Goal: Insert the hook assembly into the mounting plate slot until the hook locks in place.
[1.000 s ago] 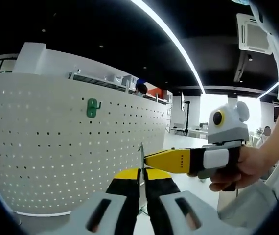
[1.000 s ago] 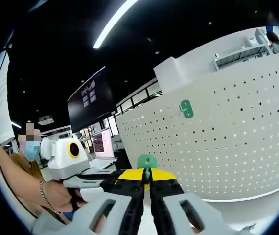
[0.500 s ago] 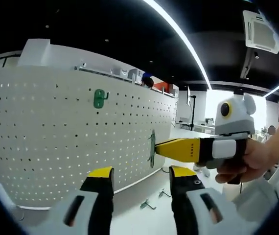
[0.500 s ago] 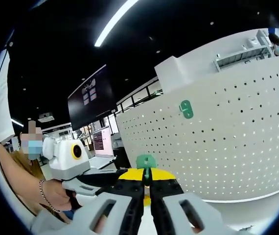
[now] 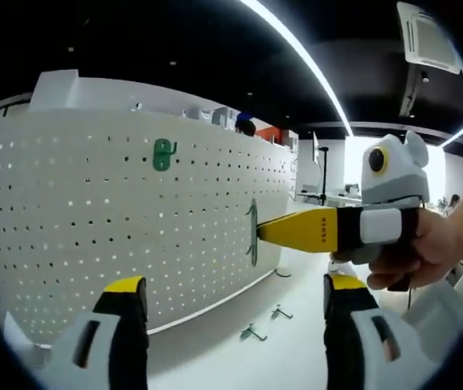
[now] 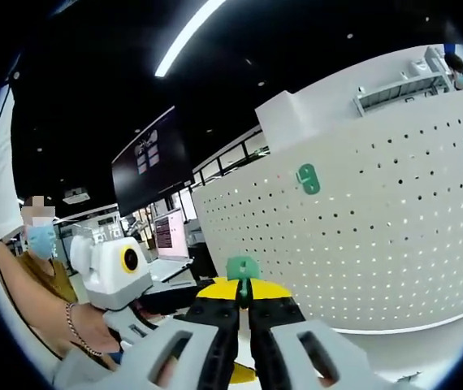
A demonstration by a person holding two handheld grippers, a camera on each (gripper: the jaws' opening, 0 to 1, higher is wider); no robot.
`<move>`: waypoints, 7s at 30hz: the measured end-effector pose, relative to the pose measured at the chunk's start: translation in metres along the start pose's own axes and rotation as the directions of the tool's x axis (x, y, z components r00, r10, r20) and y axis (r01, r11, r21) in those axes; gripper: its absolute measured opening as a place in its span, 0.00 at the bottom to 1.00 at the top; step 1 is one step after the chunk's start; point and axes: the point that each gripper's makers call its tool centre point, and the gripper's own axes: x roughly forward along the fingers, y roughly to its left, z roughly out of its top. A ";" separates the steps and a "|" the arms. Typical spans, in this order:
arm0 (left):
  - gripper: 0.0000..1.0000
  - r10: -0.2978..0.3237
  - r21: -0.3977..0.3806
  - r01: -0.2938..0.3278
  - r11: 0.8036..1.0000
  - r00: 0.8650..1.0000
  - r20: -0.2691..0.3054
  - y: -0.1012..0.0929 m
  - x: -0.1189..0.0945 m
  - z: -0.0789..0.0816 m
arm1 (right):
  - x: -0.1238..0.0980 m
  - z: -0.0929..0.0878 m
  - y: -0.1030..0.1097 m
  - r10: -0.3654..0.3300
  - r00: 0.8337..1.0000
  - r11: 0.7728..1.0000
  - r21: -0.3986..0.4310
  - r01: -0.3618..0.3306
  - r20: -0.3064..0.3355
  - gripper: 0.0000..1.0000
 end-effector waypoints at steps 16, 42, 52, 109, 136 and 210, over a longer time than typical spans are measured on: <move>0.86 0.016 -0.002 -0.016 1.000 1.000 -0.005 0.005 -0.008 -0.003 | 0.008 0.019 -0.016 -0.083 0.997 0.992 -0.092 0.083 0.008 0.00; 0.83 0.064 -0.035 -0.063 0.997 0.997 0.031 0.017 -0.024 0.003 | 0.026 0.075 -0.075 -0.286 0.954 0.930 -0.214 0.298 0.087 0.00; 0.82 0.077 -0.037 -0.075 0.997 0.996 0.043 0.020 -0.028 0.005 | 0.037 0.087 -0.084 -0.323 0.940 0.910 -0.235 0.341 0.112 0.00; 0.78 0.105 -0.060 -0.102 0.993 0.994 0.038 0.024 -0.040 0.004 | 0.075 0.107 -0.124 -0.465 0.862 0.825 -0.254 0.505 0.205 0.01; 0.77 0.100 -0.078 -0.097 0.992 0.995 0.031 0.024 -0.047 -0.003 | 0.077 0.101 -0.129 -0.582 0.780 0.752 -0.214 0.624 0.227 0.03; 0.76 0.108 -0.070 -0.108 0.992 0.994 -0.001 0.028 -0.047 -0.012 | 0.029 0.055 -0.086 -0.184 0.982 0.918 -0.350 0.186 0.041 0.65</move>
